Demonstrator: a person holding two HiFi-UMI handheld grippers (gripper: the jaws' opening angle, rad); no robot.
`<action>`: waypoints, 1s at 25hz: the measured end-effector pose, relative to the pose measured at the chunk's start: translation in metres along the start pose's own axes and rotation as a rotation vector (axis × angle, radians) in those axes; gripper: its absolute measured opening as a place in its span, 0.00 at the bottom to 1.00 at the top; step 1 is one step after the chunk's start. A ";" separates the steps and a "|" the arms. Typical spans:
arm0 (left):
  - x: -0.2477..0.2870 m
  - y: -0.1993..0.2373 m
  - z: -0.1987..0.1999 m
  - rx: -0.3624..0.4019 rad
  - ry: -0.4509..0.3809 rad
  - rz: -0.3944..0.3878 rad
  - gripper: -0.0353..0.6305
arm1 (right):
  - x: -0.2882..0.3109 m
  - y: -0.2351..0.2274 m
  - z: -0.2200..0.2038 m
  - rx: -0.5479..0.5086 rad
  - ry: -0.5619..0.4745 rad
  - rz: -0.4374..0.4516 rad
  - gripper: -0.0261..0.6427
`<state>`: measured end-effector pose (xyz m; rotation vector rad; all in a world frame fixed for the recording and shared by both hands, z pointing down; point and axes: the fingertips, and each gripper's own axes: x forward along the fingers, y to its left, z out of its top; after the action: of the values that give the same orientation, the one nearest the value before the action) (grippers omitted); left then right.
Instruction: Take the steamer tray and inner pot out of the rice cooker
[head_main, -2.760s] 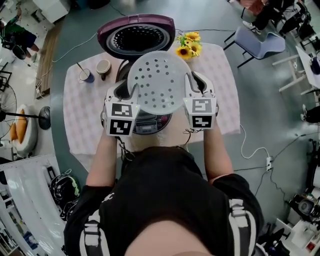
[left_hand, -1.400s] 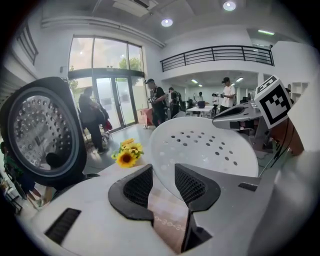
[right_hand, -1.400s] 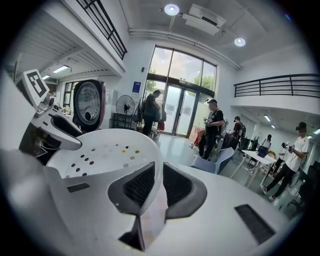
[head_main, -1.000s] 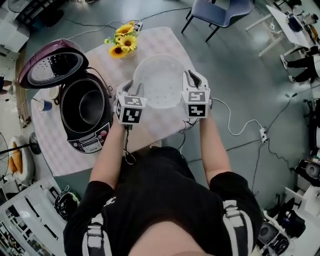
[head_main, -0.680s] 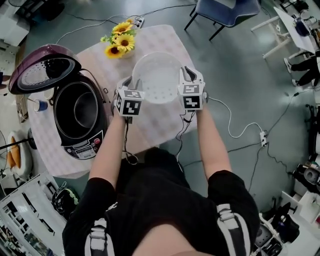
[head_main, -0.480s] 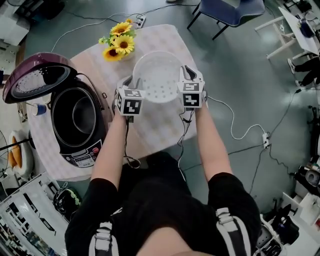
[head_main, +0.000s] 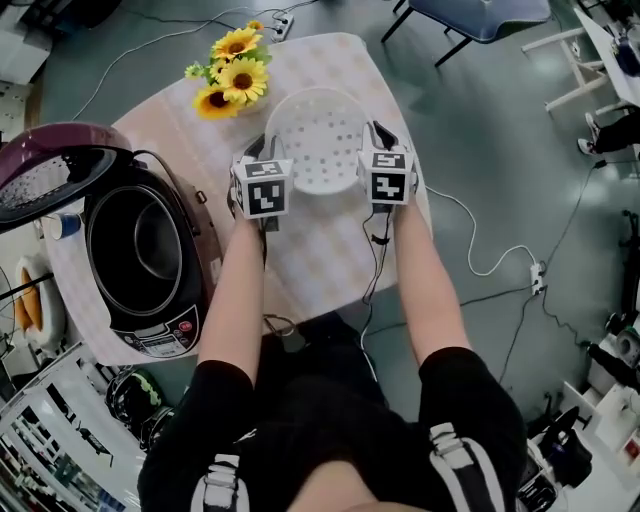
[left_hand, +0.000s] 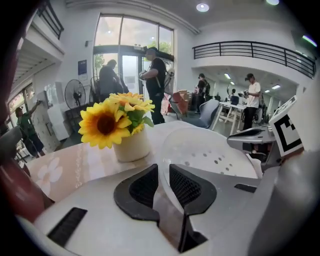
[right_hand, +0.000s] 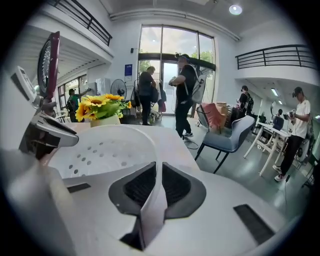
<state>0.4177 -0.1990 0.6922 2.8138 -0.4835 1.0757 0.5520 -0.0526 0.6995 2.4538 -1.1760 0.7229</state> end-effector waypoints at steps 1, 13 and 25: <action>0.004 0.002 -0.001 -0.004 0.005 0.002 0.15 | 0.002 0.000 -0.001 0.002 0.001 0.000 0.10; 0.021 0.011 -0.018 -0.083 0.054 0.026 0.14 | 0.011 0.005 0.002 -0.042 0.011 -0.016 0.10; -0.040 0.010 0.039 -0.034 -0.081 0.046 0.27 | -0.036 0.032 0.057 0.028 -0.167 0.014 0.22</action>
<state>0.4114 -0.2052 0.6363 2.8385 -0.5706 0.9546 0.5246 -0.0775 0.6351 2.5726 -1.2517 0.5502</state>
